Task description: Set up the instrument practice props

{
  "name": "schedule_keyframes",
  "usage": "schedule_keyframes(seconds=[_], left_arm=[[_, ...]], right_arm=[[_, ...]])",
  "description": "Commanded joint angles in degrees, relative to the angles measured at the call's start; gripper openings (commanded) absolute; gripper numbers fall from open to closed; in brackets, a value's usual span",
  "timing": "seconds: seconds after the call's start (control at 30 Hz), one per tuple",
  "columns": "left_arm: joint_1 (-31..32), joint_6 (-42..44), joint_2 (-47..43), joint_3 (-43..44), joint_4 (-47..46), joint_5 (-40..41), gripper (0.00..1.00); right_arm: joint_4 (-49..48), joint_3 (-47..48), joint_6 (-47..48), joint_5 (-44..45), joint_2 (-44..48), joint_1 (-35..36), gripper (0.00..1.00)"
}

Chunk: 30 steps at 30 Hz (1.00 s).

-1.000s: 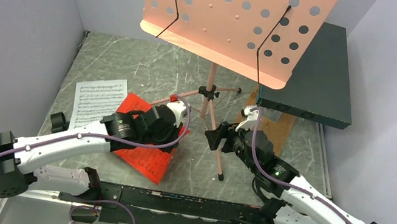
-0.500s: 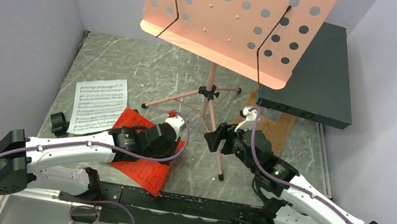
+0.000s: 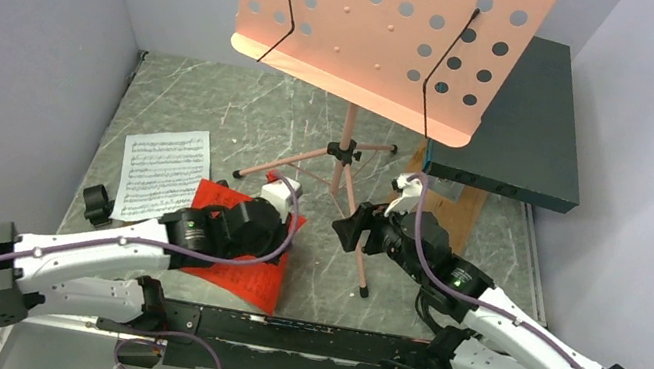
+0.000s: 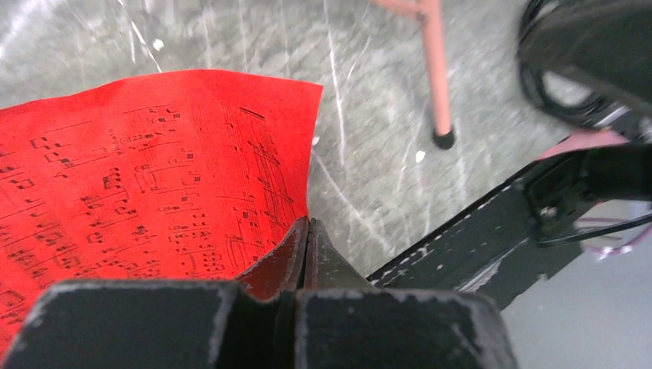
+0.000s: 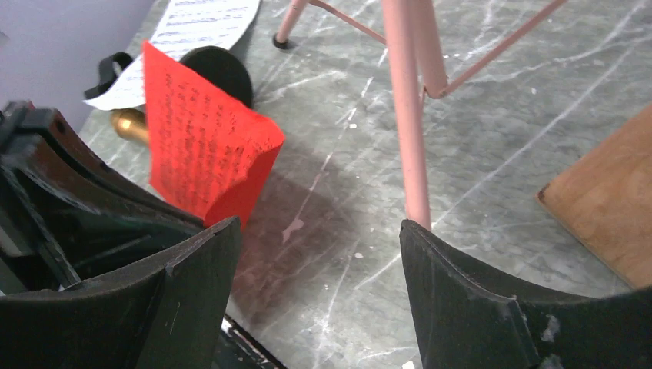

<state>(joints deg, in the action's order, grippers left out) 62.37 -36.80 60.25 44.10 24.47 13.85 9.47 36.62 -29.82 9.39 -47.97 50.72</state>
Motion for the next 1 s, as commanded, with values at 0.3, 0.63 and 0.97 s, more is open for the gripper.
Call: schedule_keyframes(seconds=[0.3, 0.63, 0.97], left_arm=[[0.12, -9.61, -3.55, 26.37, 6.33, 17.55, 0.00], [0.14, -2.67, 0.13, 31.04, 2.86, 13.81, 0.00], [0.14, 13.30, 5.77, 32.76, 3.73, 6.62, 0.00]], right_arm=[[-9.18, 4.04, 12.81, -7.35, 0.77, 9.06, 0.79], [-4.90, 7.57, 16.11, -0.10, 0.77, 12.83, 0.80], [10.52, 17.32, -0.63, 8.61, 3.56, 12.74, 0.82]])
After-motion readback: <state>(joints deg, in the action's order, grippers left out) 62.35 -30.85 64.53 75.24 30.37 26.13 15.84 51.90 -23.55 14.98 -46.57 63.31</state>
